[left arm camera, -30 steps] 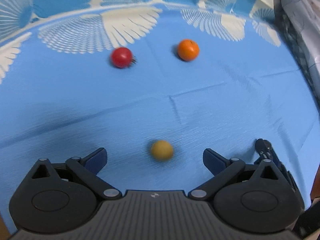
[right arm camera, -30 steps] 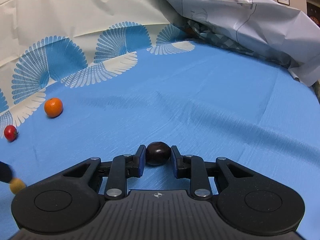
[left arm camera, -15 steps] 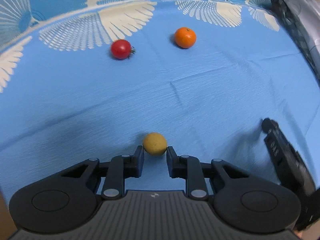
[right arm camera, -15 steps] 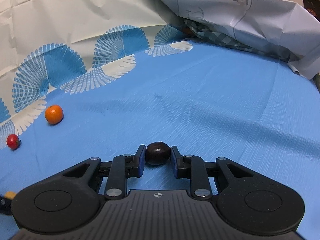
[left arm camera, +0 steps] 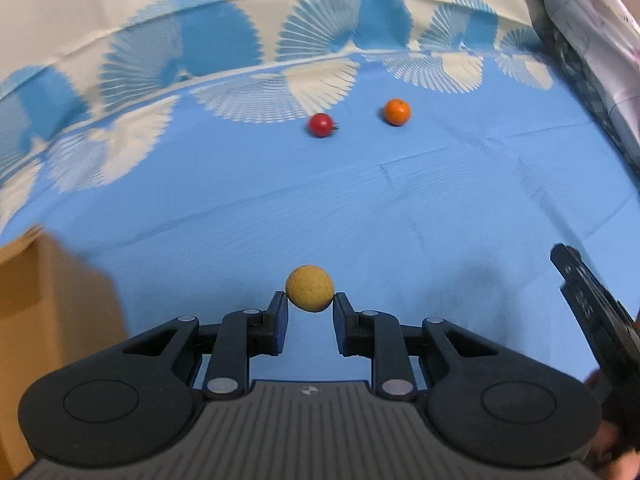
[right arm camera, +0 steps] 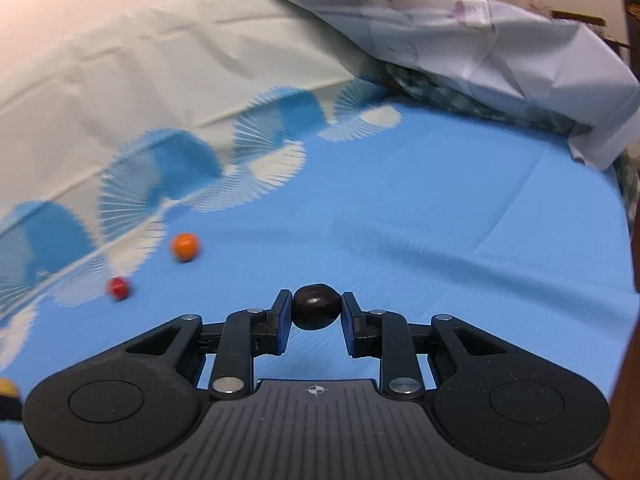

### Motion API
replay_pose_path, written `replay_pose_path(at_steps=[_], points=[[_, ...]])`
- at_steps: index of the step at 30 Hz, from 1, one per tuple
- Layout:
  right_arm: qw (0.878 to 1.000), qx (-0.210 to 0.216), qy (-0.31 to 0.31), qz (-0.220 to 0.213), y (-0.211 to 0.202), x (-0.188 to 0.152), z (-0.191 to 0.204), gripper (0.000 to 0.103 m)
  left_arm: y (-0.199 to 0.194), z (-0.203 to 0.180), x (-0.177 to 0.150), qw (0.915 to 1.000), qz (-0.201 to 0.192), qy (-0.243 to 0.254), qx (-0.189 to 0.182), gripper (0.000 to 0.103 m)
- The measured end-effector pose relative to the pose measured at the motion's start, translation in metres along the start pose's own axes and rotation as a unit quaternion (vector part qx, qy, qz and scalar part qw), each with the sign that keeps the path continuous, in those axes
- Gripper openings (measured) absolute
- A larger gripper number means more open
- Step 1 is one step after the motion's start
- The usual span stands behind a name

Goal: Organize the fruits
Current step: 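Carry the yellow fruit and dark cherry over the cardboard box with both tools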

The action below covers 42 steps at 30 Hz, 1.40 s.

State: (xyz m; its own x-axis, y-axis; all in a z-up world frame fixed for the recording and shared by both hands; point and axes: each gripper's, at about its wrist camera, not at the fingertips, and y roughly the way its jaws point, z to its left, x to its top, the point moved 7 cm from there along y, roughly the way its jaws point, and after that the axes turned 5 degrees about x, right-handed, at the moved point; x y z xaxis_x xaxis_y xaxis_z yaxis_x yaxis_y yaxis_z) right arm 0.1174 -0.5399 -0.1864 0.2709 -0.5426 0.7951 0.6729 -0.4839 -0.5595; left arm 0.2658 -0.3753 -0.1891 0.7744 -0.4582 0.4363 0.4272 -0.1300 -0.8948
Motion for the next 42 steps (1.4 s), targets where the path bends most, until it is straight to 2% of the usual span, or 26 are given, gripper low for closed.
replay_pose_path(at_steps=[5, 9, 16, 20, 25, 31, 42], points=[[0.997, 0.069, -0.039, 0.006, -0.073, -0.004, 0.035, 0.027, -0.066, 0.039, -0.033, 0.9992, -0.023, -0.026, 0.018, 0.027], [0.989, 0.133, -0.054, 0.031, -0.126, -0.015, 0.067, 0.027, -0.120, 0.074, -0.066, 0.9978, -0.043, -0.041, 0.029, 0.027], [0.965, 0.238, -0.074, 0.087, -0.211, -0.040, 0.123, 0.027, -0.189, 0.126, -0.123, 0.9951, -0.070, -0.053, 0.045, 0.027], [0.950, 0.276, -0.086, 0.122, -0.251, -0.060, 0.149, 0.027, -0.219, 0.156, -0.159, 0.9929, -0.080, -0.072, 0.051, 0.027], [0.936, 0.299, -0.130, 0.133, -0.289, -0.082, 0.177, 0.027, -0.240, 0.185, -0.203, 0.9908, -0.081, -0.094, 0.054, 0.027], [0.926, 0.310, -0.172, 0.126, -0.317, -0.095, 0.201, 0.027, -0.254, 0.215, -0.244, 0.9872, -0.081, -0.128, 0.050, 0.027], [0.919, 0.307, -0.218, 0.114, -0.334, -0.101, 0.225, 0.027, -0.257, 0.247, -0.261, 0.9824, -0.088, -0.160, 0.038, 0.027]])
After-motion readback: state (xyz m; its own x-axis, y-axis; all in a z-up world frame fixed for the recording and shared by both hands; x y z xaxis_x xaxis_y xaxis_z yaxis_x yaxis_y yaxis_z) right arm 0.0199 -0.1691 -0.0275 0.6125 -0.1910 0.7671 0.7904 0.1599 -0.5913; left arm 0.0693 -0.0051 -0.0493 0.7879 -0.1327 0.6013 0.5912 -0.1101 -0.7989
